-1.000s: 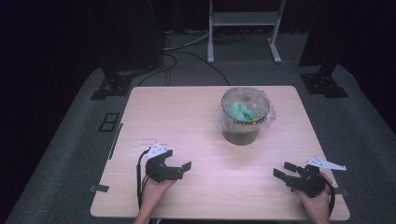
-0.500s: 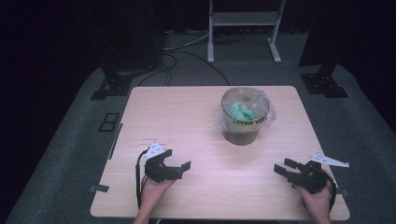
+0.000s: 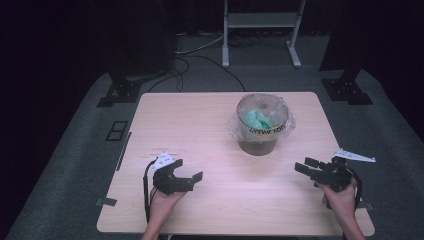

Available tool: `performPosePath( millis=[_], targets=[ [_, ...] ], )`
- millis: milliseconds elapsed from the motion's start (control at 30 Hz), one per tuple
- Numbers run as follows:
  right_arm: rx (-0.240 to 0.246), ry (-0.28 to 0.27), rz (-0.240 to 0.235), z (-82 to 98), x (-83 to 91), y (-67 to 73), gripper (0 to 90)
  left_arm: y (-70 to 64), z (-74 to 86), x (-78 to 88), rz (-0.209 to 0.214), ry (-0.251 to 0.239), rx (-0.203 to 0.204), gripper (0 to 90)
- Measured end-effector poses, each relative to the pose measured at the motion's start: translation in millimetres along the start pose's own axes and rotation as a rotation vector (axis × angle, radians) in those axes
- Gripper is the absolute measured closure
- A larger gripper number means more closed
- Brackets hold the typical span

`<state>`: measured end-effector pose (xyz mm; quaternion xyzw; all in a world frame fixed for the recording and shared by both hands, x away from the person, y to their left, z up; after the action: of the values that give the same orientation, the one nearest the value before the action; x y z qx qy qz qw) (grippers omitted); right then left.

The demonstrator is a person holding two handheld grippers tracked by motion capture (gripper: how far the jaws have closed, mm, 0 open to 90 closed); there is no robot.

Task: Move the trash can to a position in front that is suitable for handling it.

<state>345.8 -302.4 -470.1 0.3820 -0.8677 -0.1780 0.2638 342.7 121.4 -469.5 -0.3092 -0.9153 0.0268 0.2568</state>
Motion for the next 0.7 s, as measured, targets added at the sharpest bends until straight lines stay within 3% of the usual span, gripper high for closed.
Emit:
performPosePath(
  millis=[267, 700],
  targets=[
    [0.002, 0.000, 0.000, -27.7, -5.6, 2.0, 28.6, 2.4, -0.6, 1.8, 0.001, -0.005, 0.005, 1.6],
    [0.050, -0.013, 0.024, -76.1, -16.5, 17.8, 28.7, 1.5, -0.2, 0.7, 0.015, -0.005, 0.013, 1.6]
  ],
)
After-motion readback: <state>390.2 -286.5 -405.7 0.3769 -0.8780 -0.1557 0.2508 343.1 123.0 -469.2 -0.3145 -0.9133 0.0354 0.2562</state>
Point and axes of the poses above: each handheld gripper's, and its own axes: x roughly backward along the jaws, z roughly out of its underside, y roughly to its left, the point moved 6 cm from there along -x, roughly forward along the jaws, and after that the axes turned 7 degrees about -z, right-handed, at the moved point
